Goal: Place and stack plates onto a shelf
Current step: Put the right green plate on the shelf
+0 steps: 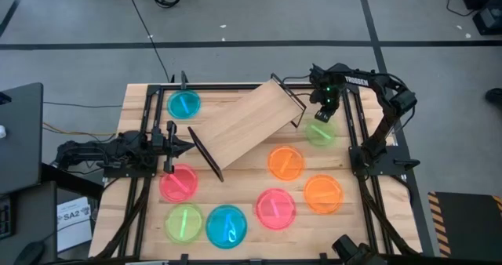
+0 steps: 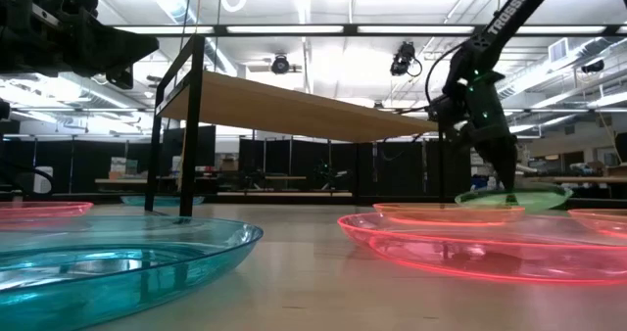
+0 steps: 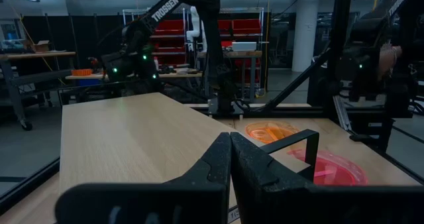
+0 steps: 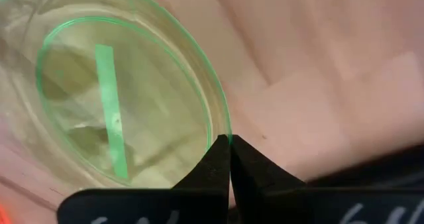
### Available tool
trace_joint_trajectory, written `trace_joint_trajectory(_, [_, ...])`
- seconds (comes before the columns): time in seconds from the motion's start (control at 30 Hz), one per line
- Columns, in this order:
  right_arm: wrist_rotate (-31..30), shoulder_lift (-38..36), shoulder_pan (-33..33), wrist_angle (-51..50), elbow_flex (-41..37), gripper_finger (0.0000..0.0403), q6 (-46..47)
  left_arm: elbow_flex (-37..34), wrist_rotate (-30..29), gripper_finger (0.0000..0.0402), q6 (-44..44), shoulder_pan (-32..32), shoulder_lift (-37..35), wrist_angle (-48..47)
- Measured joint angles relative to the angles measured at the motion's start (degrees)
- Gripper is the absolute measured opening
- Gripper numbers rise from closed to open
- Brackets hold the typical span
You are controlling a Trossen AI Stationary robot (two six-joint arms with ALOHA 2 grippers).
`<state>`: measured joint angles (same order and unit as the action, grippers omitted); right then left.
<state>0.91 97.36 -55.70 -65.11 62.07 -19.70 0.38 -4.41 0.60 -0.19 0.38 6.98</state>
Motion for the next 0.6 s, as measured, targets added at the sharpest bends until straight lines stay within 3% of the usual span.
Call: trace_joint_trajectory(0.6, [-10.98, 0.0, -0.21, -13.96, 24.34, 0.0009, 0.28, 0.01, -0.01, 0.0013, 0.0, 0.0, 0.0, 0.01])
